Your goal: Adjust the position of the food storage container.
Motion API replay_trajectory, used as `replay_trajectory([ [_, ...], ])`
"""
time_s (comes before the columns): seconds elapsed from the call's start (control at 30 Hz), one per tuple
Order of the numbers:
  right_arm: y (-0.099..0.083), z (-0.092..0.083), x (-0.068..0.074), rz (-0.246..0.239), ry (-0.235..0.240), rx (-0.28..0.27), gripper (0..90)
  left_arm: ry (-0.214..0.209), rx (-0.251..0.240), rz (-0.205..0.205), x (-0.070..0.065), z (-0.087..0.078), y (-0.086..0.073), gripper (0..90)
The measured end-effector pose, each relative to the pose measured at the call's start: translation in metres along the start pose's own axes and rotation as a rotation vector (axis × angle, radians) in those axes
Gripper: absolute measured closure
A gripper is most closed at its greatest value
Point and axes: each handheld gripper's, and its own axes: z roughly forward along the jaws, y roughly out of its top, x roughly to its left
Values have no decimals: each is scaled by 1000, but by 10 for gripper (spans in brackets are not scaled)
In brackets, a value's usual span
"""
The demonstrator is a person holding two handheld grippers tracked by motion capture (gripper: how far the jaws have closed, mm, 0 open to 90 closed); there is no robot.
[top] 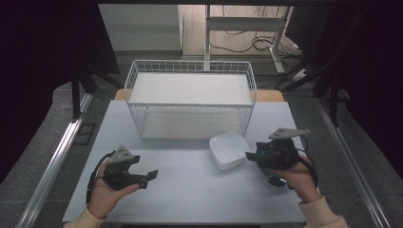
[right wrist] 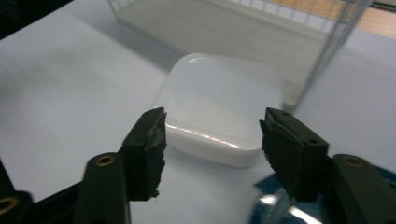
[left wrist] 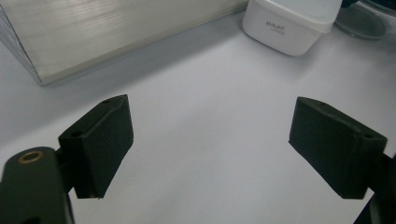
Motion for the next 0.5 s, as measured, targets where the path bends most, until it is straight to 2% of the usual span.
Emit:
replay_trajectory([
  [0.13,16,-9,-22,-10,-52,51,510,-3,12,-7,1,4,-1,136],
  [0.2,19,-9,-27,-3,-56,68,528,-5,16,-9,1,5,-2,136],
  [0.23,24,-9,-38,2,-68,102,585,-7,20,-10,1,6,-3,136],
  [0.3,26,-8,-41,0,-73,117,597,-7,26,-9,1,7,-3,136],
  [0.33,30,-1,-53,-27,-112,183,638,-10,27,-9,0,7,-3,136],
  [0.4,31,1,-56,-29,-120,202,652,-11,27,-8,0,7,-3,136],
  [0.43,33,6,-66,-24,-130,238,700,-10,26,-9,0,8,-3,136],
  [0.47,33,6,-66,-24,-130,238,700,-10,26,-9,0,8,-3,136],
  [0.5,34,11,-75,-28,-156,262,772,-10,29,-10,0,8,-4,136],
])
